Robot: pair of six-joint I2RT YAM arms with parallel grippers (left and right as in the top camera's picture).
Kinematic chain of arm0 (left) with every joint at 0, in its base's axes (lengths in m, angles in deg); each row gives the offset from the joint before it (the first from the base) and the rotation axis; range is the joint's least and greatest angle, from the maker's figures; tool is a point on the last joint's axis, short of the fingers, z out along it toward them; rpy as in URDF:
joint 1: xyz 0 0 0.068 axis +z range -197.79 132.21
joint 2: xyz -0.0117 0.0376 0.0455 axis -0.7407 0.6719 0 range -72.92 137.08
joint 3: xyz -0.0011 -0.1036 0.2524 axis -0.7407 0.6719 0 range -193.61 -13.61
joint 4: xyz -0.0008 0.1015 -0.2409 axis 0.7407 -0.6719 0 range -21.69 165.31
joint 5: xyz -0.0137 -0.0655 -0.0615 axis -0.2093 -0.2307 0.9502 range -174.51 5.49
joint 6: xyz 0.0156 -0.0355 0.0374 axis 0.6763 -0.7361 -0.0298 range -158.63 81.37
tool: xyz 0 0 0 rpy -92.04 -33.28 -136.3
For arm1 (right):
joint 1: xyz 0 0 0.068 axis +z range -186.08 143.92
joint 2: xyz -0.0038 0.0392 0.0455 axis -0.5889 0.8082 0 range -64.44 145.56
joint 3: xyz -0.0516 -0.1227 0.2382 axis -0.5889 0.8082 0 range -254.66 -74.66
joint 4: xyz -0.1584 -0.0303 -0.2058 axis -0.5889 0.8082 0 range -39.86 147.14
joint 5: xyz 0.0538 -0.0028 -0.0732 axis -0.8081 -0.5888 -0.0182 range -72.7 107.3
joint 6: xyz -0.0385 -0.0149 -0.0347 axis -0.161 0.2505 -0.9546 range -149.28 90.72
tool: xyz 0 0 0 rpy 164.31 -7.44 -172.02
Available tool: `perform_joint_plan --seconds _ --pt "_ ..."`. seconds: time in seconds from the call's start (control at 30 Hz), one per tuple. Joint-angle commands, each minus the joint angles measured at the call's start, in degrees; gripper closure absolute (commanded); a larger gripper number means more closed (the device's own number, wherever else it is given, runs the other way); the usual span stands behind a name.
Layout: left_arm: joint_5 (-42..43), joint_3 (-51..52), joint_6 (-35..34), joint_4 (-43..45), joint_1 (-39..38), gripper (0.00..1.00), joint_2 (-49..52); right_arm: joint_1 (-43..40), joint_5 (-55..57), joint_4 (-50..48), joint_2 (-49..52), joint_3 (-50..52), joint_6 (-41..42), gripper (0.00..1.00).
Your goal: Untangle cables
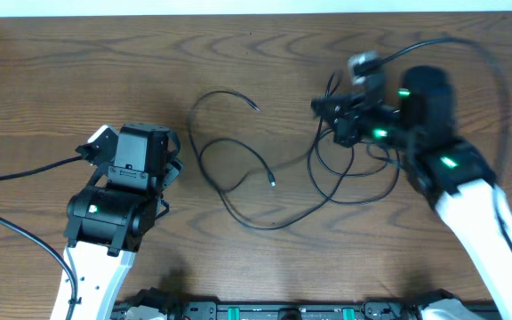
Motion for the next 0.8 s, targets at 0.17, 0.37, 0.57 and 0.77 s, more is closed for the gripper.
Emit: perform_joint_plan --seconds 0.17,0.37,0.57,0.77 --pt "22.82 -0.20 -3.89 4.76 0.17 0.05 0.33 0.55 7.04 0.59 -5.62 -2.60 -2.97 0.99" --pt "39.36 -0.20 -10.49 5.29 0.20 0.02 1.88 0.55 7.02 0.90 -5.62 -2.80 -3.28 0.99" --pt "45.94 0.72 -19.21 5.22 0.17 0.02 7.61 0.55 6.97 1.55 -6.03 -2.80 -3.34 0.99" --pt "46.07 5.49 -29.35 9.46 0.17 0.02 17.05 0.52 7.02 2.89 -7.89 -2.80 -4.22 0.99"
